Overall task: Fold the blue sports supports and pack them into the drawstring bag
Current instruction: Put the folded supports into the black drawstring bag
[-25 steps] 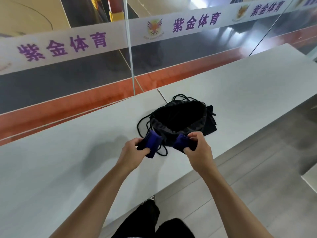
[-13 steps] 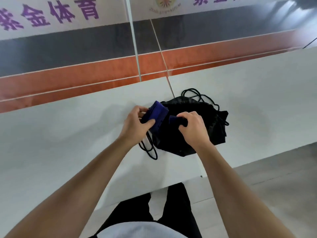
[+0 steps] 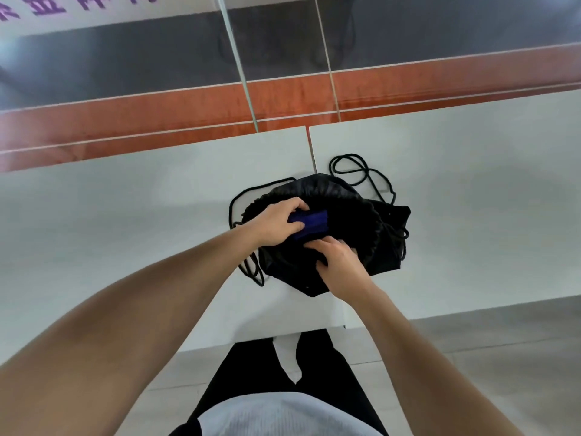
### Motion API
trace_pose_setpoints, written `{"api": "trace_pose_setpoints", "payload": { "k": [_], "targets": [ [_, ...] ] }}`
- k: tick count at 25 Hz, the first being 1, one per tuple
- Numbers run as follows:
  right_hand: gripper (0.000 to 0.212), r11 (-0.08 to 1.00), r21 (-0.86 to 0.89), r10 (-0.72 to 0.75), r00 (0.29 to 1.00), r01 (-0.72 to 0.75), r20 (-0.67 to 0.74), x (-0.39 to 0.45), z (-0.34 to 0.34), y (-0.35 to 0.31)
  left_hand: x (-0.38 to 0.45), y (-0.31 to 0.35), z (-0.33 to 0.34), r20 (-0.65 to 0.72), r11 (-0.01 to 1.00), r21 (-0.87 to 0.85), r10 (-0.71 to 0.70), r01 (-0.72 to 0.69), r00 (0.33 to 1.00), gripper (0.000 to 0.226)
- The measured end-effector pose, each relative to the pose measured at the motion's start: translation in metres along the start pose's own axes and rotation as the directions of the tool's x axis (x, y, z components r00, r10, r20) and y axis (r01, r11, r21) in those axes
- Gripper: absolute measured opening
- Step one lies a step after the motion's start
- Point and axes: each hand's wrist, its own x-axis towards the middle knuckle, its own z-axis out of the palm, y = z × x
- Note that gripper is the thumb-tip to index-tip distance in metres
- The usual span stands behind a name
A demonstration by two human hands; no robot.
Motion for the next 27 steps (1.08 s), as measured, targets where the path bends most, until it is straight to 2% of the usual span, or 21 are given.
{"api": "trace_pose_setpoints", "payload": {
  "k": [3,7,9,11,13,14,16,19,24,27],
  "targets": [
    [0.047,0.997,-0.073,-0.022,0.996,0.028,0.084,0.001,0.000,0.008,0.011,-0.002,0.011,-0.075,0.987,0.158,0.004,0.008,0.997,0.039],
    [0.043,0.984,-0.173,-0.014,0.994,0.033,0.109,0.008,0.000,0.009,0.009,-0.008,0.024,-0.122,0.942,0.312,-0.089,0.123,0.989,0.044],
    [0.038,0.980,-0.179,-0.085,0.996,0.084,0.004,0.008,-0.004,0.008,0.001,-0.001,0.027,-0.195,0.907,0.407,-0.030,0.109,0.980,0.051],
    [0.028,0.974,-0.203,-0.149,0.965,0.105,-0.215,0.009,-0.014,0.014,-0.012,0.009,0.037,-0.288,0.866,0.498,0.129,0.033,0.949,0.052],
    [0.029,0.954,-0.293,-0.166,0.921,0.060,-0.353,0.014,-0.026,0.024,-0.029,0.012,0.056,-0.278,0.806,0.589,0.267,-0.056,0.923,0.050],
    [0.033,0.932,-0.361,-0.151,0.929,0.020,-0.338,0.016,-0.032,0.028,-0.037,0.009,0.066,-0.227,0.784,0.617,0.261,-0.069,0.938,0.054],
    [0.047,0.874,-0.483,-0.070,0.972,-0.048,-0.223,0.019,-0.040,0.033,-0.041,-0.002,0.076,-0.155,0.769,0.639,0.123,0.005,0.980,0.063],
    [0.063,0.814,-0.573,0.044,0.993,-0.097,-0.106,0.016,-0.051,0.034,-0.035,-0.012,0.071,-0.147,0.753,0.651,0.004,0.093,0.989,0.065],
    [0.072,0.756,-0.616,0.166,0.975,-0.223,-0.150,0.008,-0.069,0.032,-0.031,-0.013,0.066,-0.137,0.744,0.659,-0.024,0.109,0.990,0.063],
    [0.073,0.772,-0.594,0.183,0.974,-0.226,-0.133,0.007,-0.073,0.032,-0.028,-0.009,0.063,-0.146,0.737,0.666,-0.024,0.117,0.989,0.063]
  ]
}}
